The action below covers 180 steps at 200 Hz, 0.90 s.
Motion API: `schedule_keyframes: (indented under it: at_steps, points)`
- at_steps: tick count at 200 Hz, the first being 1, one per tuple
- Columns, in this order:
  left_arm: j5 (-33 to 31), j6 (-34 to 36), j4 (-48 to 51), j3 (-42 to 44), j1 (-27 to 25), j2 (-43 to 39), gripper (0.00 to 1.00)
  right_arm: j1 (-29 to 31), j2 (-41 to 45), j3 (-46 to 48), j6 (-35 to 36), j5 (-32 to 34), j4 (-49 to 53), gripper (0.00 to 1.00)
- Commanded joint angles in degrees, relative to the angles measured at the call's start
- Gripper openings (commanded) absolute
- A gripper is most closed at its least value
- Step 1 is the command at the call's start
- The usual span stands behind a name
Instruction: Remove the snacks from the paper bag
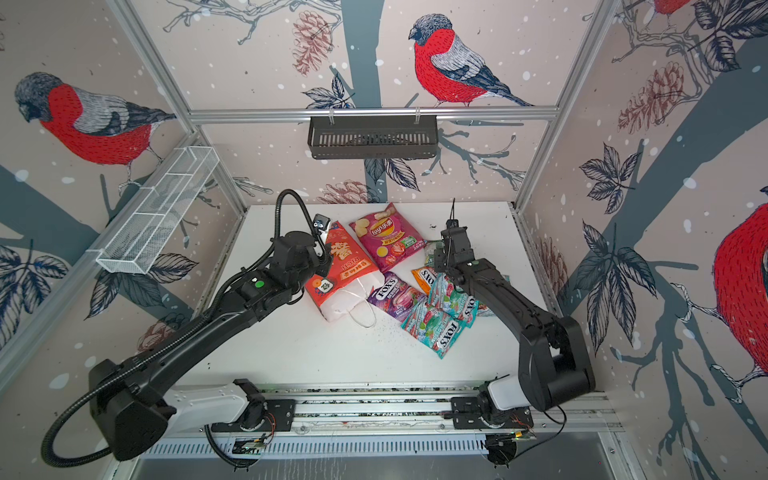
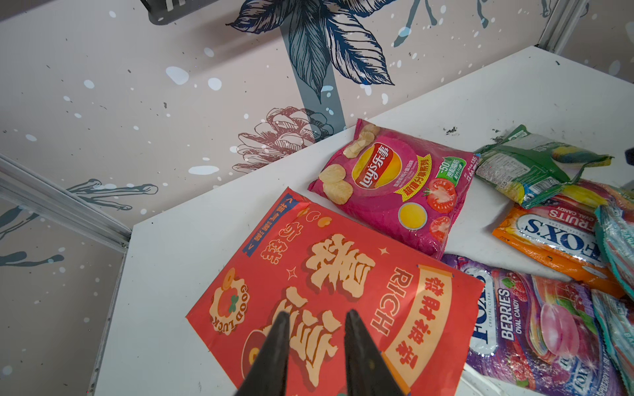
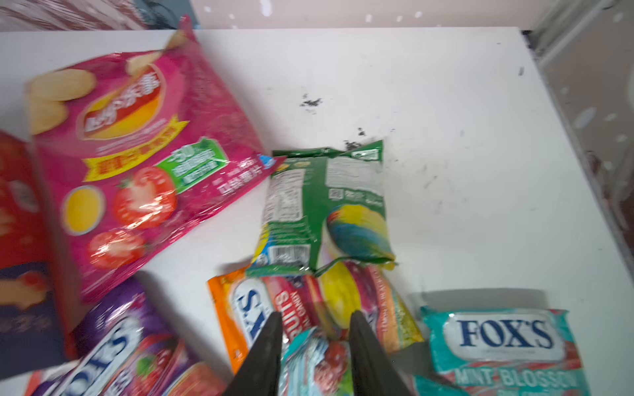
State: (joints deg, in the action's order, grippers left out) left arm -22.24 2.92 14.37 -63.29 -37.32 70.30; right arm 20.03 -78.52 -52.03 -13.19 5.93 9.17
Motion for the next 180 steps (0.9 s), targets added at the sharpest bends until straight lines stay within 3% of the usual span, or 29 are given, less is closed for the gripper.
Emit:
schedule_keyframes:
  at_steps: [1, 27, 68, 91, 180]
  points:
    - [0.2, -1.7, -0.2, -1.1, 0.4, 0.3, 0.29, 2.0, 6.3, 8.0, 4.8, -18.8, -10.6, 0.35]
    - [3.0, -3.4, 0.1, -1.8, 2.3, 0.5, 0.29, 8.3, 13.5, 16.6, 5.9, -24.1, -18.4, 0.37]
    - [7.6, -5.4, -0.4, -1.6, 5.2, 0.3, 0.29, 17.0, 11.2, 18.7, 5.2, -19.3, -22.0, 0.38]
    - [8.8, -6.1, -0.1, -1.8, 5.4, 1.0, 0.29, 17.5, 7.1, 17.6, 4.2, -16.7, -24.4, 0.38]
    - [10.7, -6.5, -0.2, -1.4, 6.6, 1.9, 0.29, 18.2, -9.1, 9.7, 4.6, -17.3, -29.4, 0.33]
